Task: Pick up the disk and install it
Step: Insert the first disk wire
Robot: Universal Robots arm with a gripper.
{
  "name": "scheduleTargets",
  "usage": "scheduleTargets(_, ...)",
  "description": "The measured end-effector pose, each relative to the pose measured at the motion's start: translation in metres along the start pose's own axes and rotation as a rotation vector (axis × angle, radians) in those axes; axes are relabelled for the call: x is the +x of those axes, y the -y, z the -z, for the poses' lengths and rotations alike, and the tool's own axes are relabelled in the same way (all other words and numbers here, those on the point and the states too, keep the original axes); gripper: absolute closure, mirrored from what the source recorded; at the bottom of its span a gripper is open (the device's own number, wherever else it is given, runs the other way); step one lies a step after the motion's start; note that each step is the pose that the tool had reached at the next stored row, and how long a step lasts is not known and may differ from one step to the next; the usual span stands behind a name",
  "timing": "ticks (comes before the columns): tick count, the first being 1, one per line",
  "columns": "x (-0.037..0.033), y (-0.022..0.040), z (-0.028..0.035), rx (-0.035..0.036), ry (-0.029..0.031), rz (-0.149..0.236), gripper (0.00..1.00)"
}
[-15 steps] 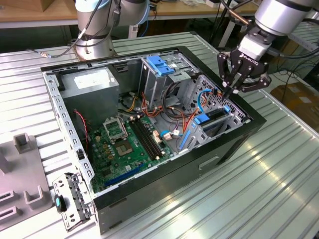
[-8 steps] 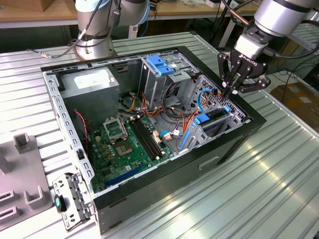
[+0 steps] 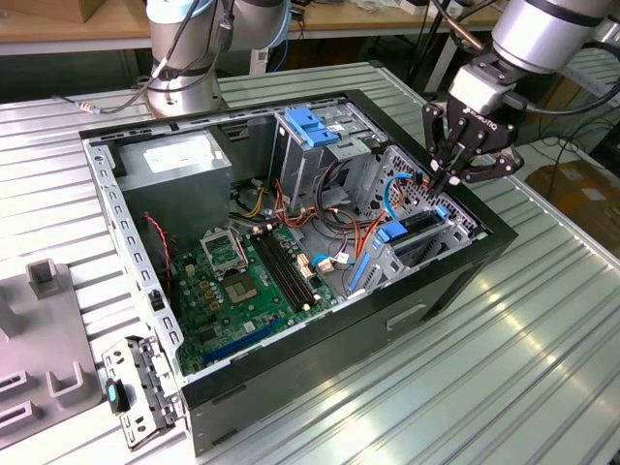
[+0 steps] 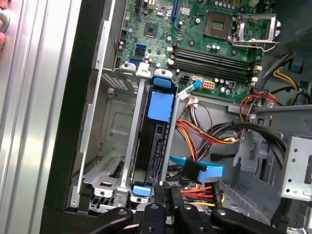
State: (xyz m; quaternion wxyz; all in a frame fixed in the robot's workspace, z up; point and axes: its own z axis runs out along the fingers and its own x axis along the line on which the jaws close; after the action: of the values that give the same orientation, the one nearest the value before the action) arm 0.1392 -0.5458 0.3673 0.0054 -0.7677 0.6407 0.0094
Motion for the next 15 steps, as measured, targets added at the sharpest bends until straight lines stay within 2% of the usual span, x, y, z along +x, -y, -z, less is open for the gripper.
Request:
scheduleTargets(4,0.0004,-0.0022,-0.002,0.0002,0.0,-0.011,0.84)
scheduleTargets(6,0.0005,-0.0024,-0.0048,0.0014,0.0001,-0.069,0.84)
scheduleTargets(9,0.001,-0.0098,-0.0058,0.0014,-0.0002,-0.069,0.84)
scheduleTargets(11,0.0007,-0.0127,-0.0071,0.0015,0.0,-0.073,0.84)
scheduleTargets(13,0.0007,-0.0127,-0.0091,0.0024,0.0001,-0.119,0.84)
scheduleTargets(15,0.0007,-0.0127,-0.0106,0.003,0.0003,-0.145,0.84)
